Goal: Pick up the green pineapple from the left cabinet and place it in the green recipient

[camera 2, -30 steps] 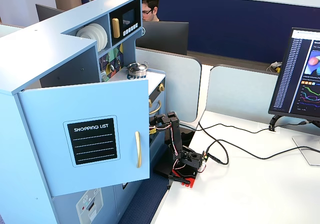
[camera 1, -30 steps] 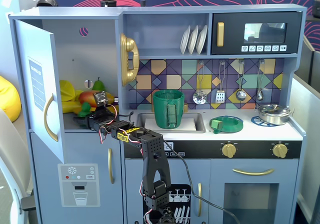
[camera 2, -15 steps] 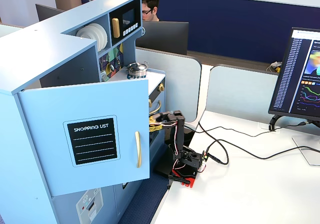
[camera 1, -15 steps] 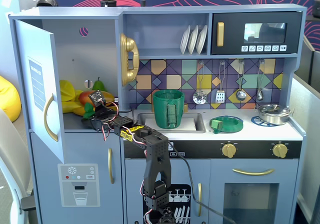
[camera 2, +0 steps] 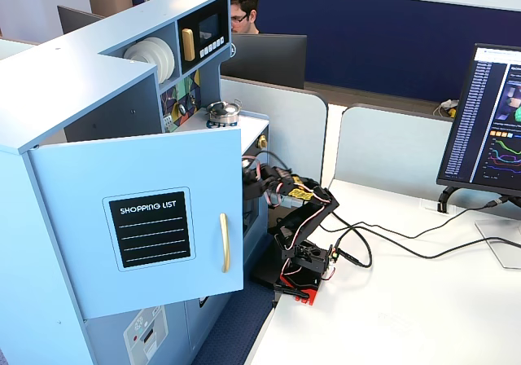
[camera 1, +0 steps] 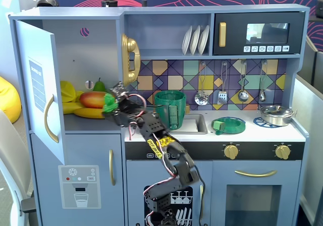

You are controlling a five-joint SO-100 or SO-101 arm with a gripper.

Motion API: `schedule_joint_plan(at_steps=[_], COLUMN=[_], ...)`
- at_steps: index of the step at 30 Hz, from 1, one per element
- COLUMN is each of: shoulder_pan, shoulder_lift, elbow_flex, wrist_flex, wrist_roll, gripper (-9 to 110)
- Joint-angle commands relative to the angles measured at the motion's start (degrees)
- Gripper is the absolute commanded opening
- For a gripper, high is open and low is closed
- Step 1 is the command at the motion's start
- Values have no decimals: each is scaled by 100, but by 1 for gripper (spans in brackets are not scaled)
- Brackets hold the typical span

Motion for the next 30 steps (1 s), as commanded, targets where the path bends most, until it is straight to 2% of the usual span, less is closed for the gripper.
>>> schedule_joint_plan(at_steps=[1, 7, 15, 24, 30], shoulder_pan=[650, 2039, 3401, 4113, 4184], shoulder_lift=[562, 264, -1512, -3858, -4430], elbow_flex=[-264, -879, -2285, -4263, -4438], wrist_flex=[308, 677, 246, -220, -615], wrist_roll=[-35, 650, 1187, 1512, 1415], gripper=[0, 0, 0, 0, 0])
